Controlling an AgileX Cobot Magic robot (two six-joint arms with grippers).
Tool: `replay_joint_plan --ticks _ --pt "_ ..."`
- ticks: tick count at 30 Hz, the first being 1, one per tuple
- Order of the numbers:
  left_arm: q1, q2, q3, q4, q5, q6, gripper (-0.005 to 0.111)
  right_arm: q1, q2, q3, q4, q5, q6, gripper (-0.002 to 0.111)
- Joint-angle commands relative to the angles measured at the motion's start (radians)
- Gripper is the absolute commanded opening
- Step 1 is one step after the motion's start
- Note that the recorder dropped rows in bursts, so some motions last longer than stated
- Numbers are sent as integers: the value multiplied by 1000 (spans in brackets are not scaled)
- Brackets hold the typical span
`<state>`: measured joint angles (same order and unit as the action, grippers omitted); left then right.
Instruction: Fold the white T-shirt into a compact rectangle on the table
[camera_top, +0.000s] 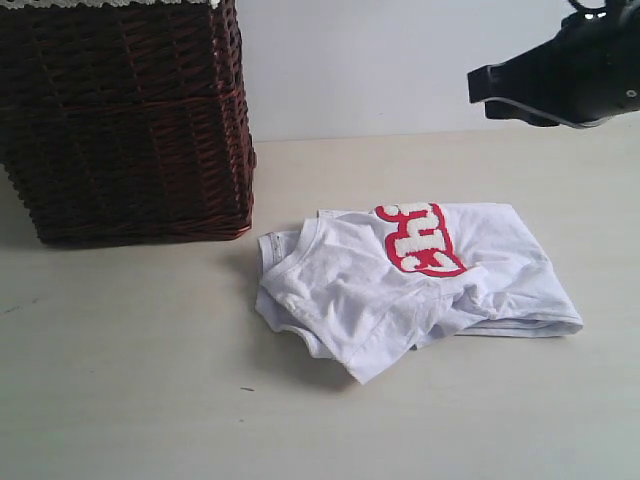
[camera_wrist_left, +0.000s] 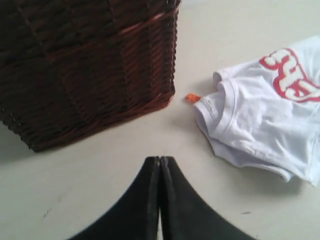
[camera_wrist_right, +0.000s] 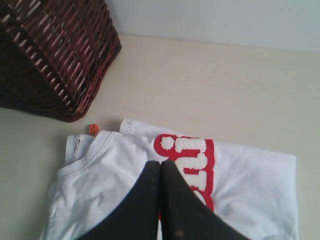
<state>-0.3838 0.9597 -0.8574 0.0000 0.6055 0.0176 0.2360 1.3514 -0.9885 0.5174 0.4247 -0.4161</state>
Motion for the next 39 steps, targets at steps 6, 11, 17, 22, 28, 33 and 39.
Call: replay_joint_plan --ticks 6,11,17,22,28,33,39 --pt "-5 -242 144 -12 -217 15 0 -4 -191 115 6 -118 -5 0" --pt "-5 -331 190 -12 -282 31 0 -4 -255 126 6 -123 -1 0" --pt "-5 -395 195 -12 -317 31 0 -4 -299 126 6 -123 -1 0" --pt "-5 -435 195 -12 -315 31 0 -4 -338 126 32 -121 -2 0" --pt "-5 -480 199 -12 -318 31 0 -4 -383 126 34 -110 -2 0" --pt "-5 -521 221 -12 -350 31 0 -4 -451 126 34 -91 -2 0" --pt "-5 -591 253 -12 -384 31 0 -4 -575 154 34 -63 -2 0"
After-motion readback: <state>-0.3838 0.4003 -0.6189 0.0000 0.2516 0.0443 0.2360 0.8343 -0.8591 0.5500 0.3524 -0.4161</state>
